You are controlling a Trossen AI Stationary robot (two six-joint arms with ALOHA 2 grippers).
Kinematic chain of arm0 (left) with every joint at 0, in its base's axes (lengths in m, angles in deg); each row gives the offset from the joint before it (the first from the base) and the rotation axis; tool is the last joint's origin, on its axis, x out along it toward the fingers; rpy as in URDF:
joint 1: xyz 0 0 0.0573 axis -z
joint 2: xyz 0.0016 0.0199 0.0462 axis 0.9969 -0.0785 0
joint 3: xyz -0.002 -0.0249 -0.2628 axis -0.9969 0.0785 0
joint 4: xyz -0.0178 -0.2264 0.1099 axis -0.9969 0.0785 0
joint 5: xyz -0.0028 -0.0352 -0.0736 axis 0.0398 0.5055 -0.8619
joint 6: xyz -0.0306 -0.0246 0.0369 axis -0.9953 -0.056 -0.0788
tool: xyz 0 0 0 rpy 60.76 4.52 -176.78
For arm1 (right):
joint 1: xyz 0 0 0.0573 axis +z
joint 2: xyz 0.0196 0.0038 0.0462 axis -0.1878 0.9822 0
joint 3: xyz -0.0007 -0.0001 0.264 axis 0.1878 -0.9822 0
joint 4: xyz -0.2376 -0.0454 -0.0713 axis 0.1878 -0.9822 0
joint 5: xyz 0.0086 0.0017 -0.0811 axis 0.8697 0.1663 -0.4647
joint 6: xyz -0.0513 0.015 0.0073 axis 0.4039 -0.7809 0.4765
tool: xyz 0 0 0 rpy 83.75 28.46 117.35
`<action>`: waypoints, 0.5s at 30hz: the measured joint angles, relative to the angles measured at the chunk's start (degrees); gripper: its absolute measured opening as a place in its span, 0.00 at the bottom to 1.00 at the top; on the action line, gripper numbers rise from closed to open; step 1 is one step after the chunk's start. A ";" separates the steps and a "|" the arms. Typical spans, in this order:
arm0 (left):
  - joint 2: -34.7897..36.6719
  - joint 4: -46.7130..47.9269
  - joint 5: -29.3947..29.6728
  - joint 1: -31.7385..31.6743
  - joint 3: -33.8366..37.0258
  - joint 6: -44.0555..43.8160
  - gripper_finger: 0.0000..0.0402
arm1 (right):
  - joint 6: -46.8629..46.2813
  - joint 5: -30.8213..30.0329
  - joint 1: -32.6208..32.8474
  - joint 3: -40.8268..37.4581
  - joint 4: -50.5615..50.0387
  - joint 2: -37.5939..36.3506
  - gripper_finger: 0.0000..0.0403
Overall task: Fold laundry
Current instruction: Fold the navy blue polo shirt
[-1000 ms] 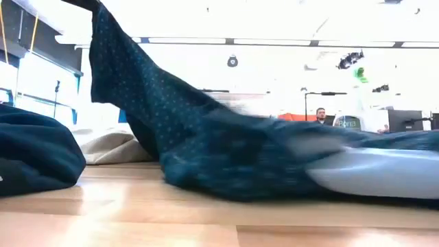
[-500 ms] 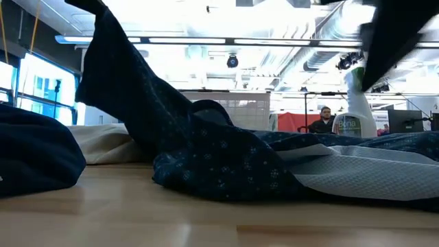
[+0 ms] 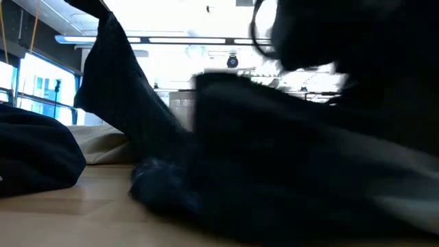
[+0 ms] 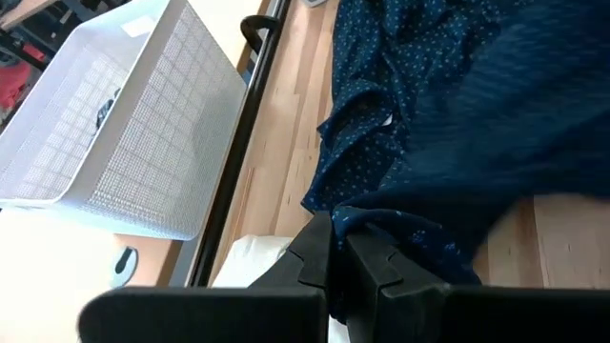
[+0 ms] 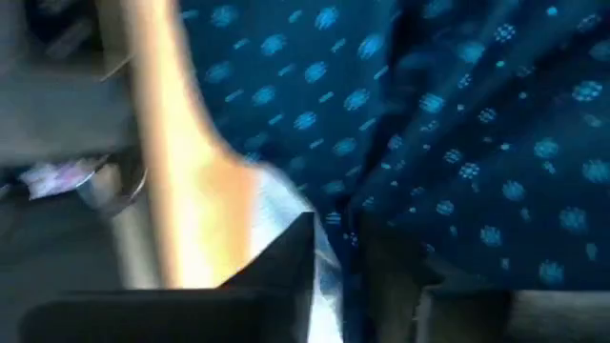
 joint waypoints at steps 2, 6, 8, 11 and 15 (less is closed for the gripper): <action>-0.08 0.25 0.16 0.00 0.00 0.00 0.00 | -2.66 2.48 3.49 0.00 2.12 -0.51 0.11; 0.02 1.31 0.52 0.02 0.00 0.65 0.00 | -9.67 3.24 11.69 0.15 6.37 -0.99 0.05; 0.20 1.47 0.40 0.02 0.00 1.61 0.00 | -16.54 2.88 15.34 0.11 6.63 -0.94 0.06; 0.22 1.49 -0.14 0.04 0.00 2.47 0.00 | -27.08 1.42 18.65 0.07 10.05 -1.75 0.10; 0.24 1.51 -1.36 0.02 0.00 3.57 0.00 | -38.98 -8.28 20.07 0.07 13.15 -5.69 0.19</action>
